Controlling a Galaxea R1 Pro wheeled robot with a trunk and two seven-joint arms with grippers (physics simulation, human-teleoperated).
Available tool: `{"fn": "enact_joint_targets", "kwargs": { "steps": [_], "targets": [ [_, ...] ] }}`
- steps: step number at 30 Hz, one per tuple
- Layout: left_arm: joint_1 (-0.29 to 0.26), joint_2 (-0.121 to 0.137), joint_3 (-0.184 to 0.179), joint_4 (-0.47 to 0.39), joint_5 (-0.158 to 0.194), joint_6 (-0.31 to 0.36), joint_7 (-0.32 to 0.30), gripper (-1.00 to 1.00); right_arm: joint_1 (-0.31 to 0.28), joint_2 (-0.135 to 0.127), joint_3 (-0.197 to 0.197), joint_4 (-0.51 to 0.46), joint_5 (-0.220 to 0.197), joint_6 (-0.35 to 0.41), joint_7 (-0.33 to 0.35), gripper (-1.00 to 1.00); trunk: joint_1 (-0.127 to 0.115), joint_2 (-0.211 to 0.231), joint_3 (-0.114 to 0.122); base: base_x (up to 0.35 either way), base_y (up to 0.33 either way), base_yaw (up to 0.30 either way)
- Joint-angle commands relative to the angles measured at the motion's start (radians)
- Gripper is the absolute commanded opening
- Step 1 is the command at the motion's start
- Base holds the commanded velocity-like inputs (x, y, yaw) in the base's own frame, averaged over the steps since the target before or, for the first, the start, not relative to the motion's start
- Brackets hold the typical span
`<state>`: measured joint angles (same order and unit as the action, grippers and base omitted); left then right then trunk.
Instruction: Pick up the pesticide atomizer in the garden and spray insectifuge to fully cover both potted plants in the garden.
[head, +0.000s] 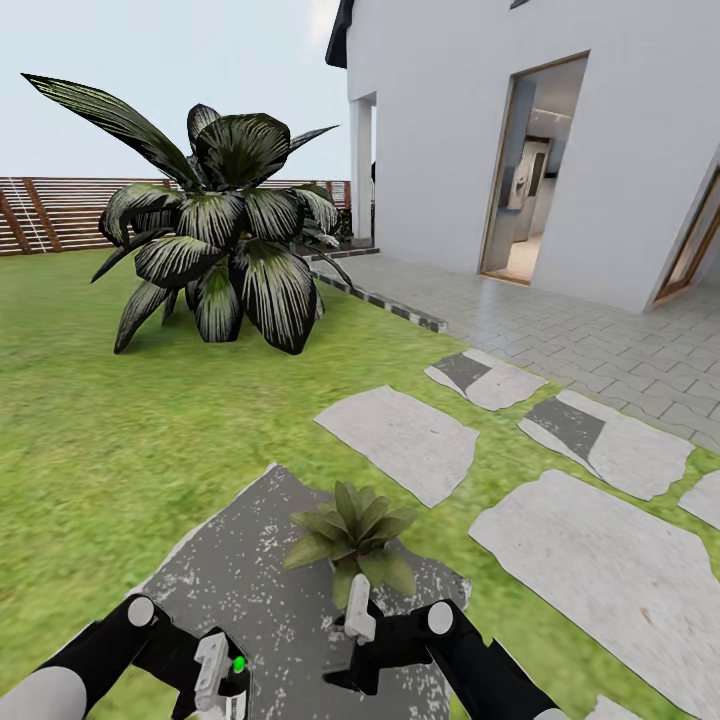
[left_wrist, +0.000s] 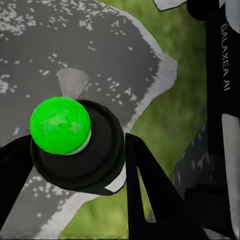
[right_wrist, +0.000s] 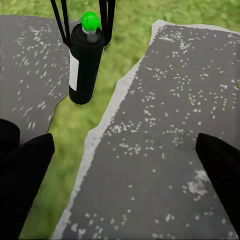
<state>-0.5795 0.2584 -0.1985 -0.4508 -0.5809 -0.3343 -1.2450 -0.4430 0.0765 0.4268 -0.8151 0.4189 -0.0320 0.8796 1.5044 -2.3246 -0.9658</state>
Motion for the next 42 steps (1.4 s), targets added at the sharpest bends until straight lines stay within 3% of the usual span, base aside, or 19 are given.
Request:
{"fn": "enact_joint_targets", "kwargs": {
  "steps": [1, 5, 7, 9, 10, 15, 18, 20, 23, 28, 31, 36, 38, 42],
  "targets": [
    [0.001, 0.007, -0.002, 0.002, -0.001, -0.005, 0.001, -1.00, 0.000, 0.000, -0.001, -0.001, 0.009, -0.003, 0.002, 1.00, 0.000, 0.000, -0.001, 0.000, 0.000, 0.000],
    [0.003, 0.020, 0.026, 0.006, -0.001, -0.002, 0.003, -1.00, 0.000, -0.003, -0.004, 0.000, 0.008, -0.004, 0.001, 1.00, 0.000, 0.000, -0.001, 0.000, 0.000, 0.000],
    [0.004, 0.022, 0.075, 0.008, -0.001, 0.000, 0.004, -1.00, 0.000, -0.020, -0.004, 0.003, 0.008, -0.006, -0.008, 1.00, 0.000, 0.000, -0.001, 0.000, 0.000, 0.000],
    [0.005, 0.023, 0.149, 0.009, -0.002, 0.003, 0.003, -1.00, 0.000, -0.034, -0.003, 0.019, 0.007, -0.007, -0.071, 1.00, 0.000, 0.000, -0.001, 0.000, 0.000, 0.000],
    [0.005, 0.023, 0.254, 0.010, -0.003, 0.004, 0.003, -1.00, 0.000, -0.041, -0.001, 0.094, 0.001, -0.024, -0.269, 1.00, 0.000, 0.000, -0.001, 0.000, 0.000, 0.000],
    [0.006, 0.022, 0.349, 0.009, -0.003, 0.007, 0.009, -1.00, 0.001, -0.039, -0.003, 0.249, -0.021, -0.157, -0.599, 1.00, 0.000, 0.000, -0.001, 0.000, 0.000, 0.000],
    [0.006, 0.021, 0.414, 0.009, -0.004, 0.025, 0.041, -1.00, 0.004, -0.042, -0.004, 0.331, -0.073, -0.301, -0.863, 1.00, 0.000, 0.000, -0.001, 0.000, 0.000, 0.000],
    [0.006, 0.021, 0.426, 0.008, -0.004, 0.055, 0.047, -1.00, 0.005, -0.043, -0.004, 0.345, -0.094, -0.329, -0.919, 1.00, 0.000, 0.000, -0.001, 0.000, 0.000, 0.000],
    [0.006, 0.019, 0.432, 0.001, -0.005, 0.101, 0.051, -1.00, 0.006, -0.044, -0.005, 0.349, -0.126, -0.343, -0.948, 1.00, 0.000, 0.000, -0.001, 0.000, 0.000, 0.000],
    [0.006, 0.014, 0.436, -0.004, -0.004, 0.120, 0.052, -1.00, 0.006, -0.048, -0.006, 0.349, -0.143, -0.348, -0.957, 1.00, 0.000, 0.000, -0.001, 0.000, 0.000, 0.000],
    [0.005, 0.011, 0.439, -0.004, -0.005, 0.125, 0.052, -1.00, 0.006, -0.069, -0.008, 0.350, -0.147, -0.350, -0.959, 1.00, 0.000, 0.000, -0.001, 0.000, 0.000, 0.000],
    [-0.004, 0.003, 0.438, -0.011, -0.001, 0.266, 0.052, -1.00, 0.006, -0.120, -0.152, 0.355, -0.258, -0.352, -0.958, 1.00, 0.000, 0.000, -0.001, 0.000, 0.000, 0.000],
    [-0.010, -0.003, 0.437, -0.012, -0.001, 0.323, 0.051, -1.00, 0.007, -0.140, -0.178, 0.356, -0.277, -0.353, -0.958, 1.00, 0.000, 0.000, -0.001, 0.000, 0.000, 0.000],
    [-0.014, -0.018, 0.431, -0.013, -0.004, 0.384, 0.049, -1.00, 0.021, -0.166, -0.191, 0.358, -0.286, -0.361, -0.960, 1.00, 0.000, 0.000, -0.001, 0.000, 0.000, 0.000]
  ]
}}
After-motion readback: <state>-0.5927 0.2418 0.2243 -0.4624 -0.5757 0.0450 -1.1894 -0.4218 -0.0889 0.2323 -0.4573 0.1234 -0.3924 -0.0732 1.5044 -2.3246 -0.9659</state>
